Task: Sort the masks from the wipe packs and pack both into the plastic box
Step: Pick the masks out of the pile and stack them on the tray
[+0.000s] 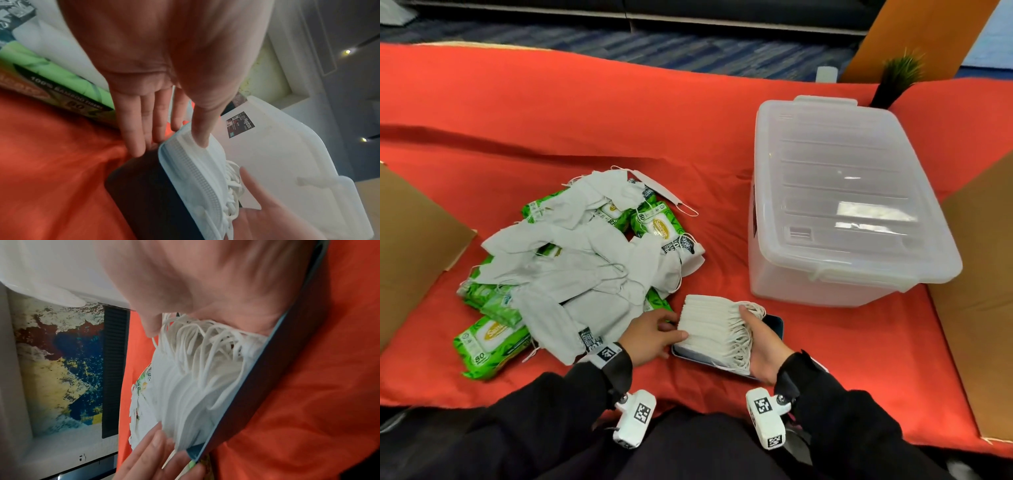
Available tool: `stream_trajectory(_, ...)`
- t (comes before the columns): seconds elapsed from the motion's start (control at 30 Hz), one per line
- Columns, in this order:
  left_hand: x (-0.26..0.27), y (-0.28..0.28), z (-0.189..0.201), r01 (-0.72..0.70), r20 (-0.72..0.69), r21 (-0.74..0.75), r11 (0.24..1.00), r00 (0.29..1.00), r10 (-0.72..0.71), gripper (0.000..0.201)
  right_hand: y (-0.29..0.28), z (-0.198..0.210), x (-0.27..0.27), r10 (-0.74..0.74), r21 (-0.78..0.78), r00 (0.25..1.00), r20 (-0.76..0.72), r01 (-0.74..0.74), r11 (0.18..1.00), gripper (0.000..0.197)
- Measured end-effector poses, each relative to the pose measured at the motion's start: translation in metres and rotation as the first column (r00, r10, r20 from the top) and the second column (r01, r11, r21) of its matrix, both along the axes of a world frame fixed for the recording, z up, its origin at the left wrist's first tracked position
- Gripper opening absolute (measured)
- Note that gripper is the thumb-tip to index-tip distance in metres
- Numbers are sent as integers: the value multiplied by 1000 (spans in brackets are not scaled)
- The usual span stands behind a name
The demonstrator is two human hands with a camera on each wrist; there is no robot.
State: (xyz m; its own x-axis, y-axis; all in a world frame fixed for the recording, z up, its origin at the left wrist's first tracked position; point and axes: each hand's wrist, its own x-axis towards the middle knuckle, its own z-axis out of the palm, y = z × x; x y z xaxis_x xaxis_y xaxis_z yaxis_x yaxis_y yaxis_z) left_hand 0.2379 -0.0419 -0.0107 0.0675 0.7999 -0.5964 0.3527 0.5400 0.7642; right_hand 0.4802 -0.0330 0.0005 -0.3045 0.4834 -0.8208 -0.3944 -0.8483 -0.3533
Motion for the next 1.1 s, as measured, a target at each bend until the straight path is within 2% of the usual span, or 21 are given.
stream_trajectory(0.1, 0, -2, -4, -38, 23, -5, 999, 999, 38, 37, -1, -5, 0, -32, 69, 999, -9, 32, 997, 60)
stream_trajectory(0.17, 0, -3, -6, -23, 18, 23, 999, 1000, 23, 47, -3, -7, 0, -60, 93, 998, -2, 60, 994, 58)
stream_trajectory(0.23, 4, -4, -2, 106, -138, 163, 981, 987, -84, 73, -4, -10, 1, -86, 119, 996, 9, 84, 989, 59)
stream_trajectory(0.27, 7, -4, 1, 236, -263, 255, 938, 950, -168, 90, -3, -11, 1, -119, 129, 993, 21, 116, 985, 61)
stream_trajectory(0.3, 11, -5, 5, 399, -400, 325, 858, 880, -258, 105, -3, -12, 2, -145, 142, 989, 31, 139, 980, 64)
stream_trajectory(0.33, 16, -5, 8, 566, -547, 352, 746, 771, -327, 118, -3, -11, 3, -165, 147, 986, 19, 161, 976, 65)
stream_trajectory(0.4, 27, -1, 6, 795, -747, 287, 535, 535, -395, 132, -4, -6, 4, -159, 139, 985, -70, 167, 976, 63)
stream_trajectory(0.43, 32, 2, 2, 849, -786, 238, 472, 454, -420, 133, -4, -3, 5, -149, 136, 983, -112, 163, 977, 62)
stream_trajectory(0.5, 35, 11, -6, 895, -801, 171, 411, 369, -472, 130, -4, 0, 4, -143, 151, 980, -138, 164, 975, 60)
stream_trajectory(0.63, 27, 30, 2, 913, -795, 162, 375, 346, -498, 120, -5, 3, 1, -154, 159, 974, -168, 181, 970, 62)
stream_trajectory(0.73, 25, 30, 8, 947, -869, 130, 294, 252, -427, 116, -4, 2, 3, -167, 150, 969, -180, 195, 969, 66)
stream_trajectory(0.83, 32, 24, 7, 947, -897, 68, 313, 195, -397, 115, -3, -2, 5, -163, 122, 969, -188, 188, 975, 72)
stream_trajectory(0.97, 41, 29, 11, 935, -919, 128, 332, 238, -315, 102, -2, 0, 5, -173, 147, 965, -195, 203, 968, 70)
stream_trajectory(1.03, 44, 32, 16, 930, -924, 124, 347, 236, -301, 111, -2, 1, 3, -186, 169, 967, -173, 215, 962, 68)
stream_trajectory(1.1, 44, 33, 18, 926, -923, 38, 376, 177, -343, 127, -2, 3, 1, -187, 167, 969, -161, 213, 963, 68)
